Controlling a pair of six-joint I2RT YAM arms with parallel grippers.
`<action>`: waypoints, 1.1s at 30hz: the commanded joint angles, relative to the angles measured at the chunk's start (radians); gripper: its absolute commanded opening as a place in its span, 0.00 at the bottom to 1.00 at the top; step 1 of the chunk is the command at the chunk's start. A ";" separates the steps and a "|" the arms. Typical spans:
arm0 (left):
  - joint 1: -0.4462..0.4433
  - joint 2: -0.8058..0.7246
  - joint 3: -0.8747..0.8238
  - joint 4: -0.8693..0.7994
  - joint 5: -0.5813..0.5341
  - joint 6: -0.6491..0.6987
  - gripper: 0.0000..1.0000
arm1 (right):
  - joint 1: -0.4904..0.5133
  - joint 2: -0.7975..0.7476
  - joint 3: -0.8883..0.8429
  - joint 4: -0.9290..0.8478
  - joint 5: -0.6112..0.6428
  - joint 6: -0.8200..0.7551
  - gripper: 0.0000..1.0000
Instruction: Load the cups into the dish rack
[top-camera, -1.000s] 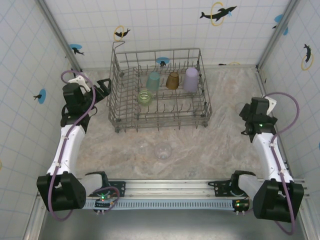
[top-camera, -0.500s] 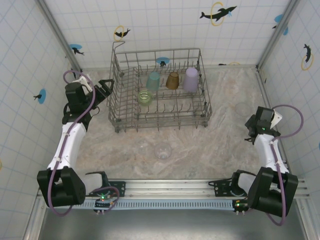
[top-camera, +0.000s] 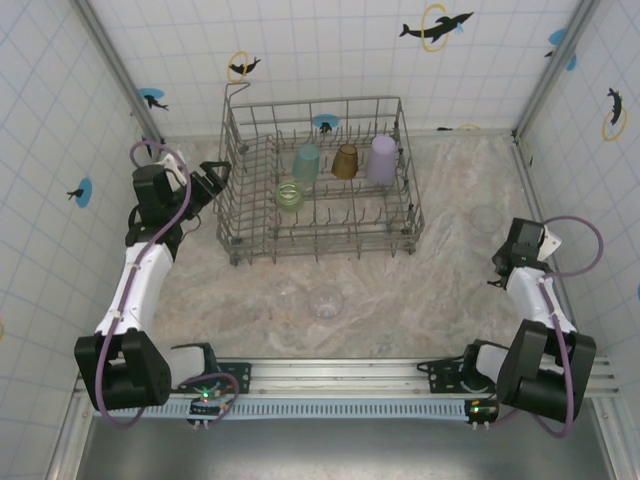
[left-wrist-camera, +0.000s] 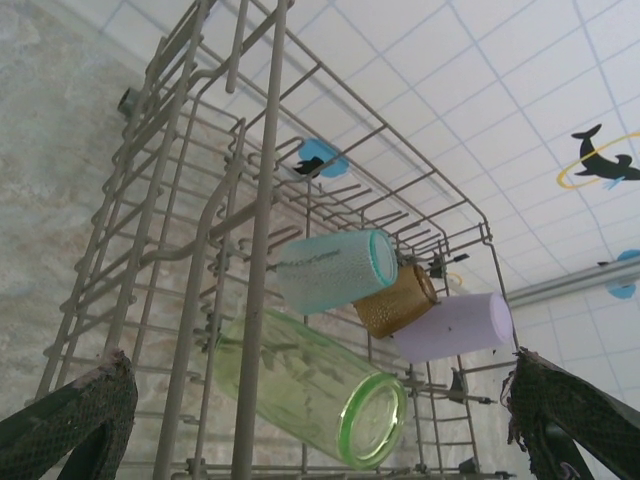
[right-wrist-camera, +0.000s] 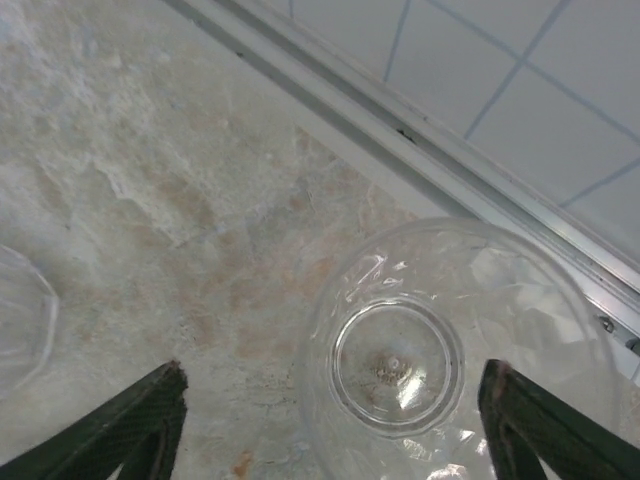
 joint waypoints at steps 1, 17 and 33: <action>-0.007 0.008 0.017 -0.017 0.040 0.017 0.98 | -0.010 0.029 0.037 0.014 -0.001 -0.004 0.73; -0.006 -0.057 -0.013 -0.034 0.033 0.032 0.89 | -0.030 0.116 0.092 0.004 -0.049 -0.007 0.27; -0.006 -0.082 -0.026 -0.044 0.038 0.037 0.92 | -0.030 0.052 0.134 -0.042 -0.084 -0.011 0.00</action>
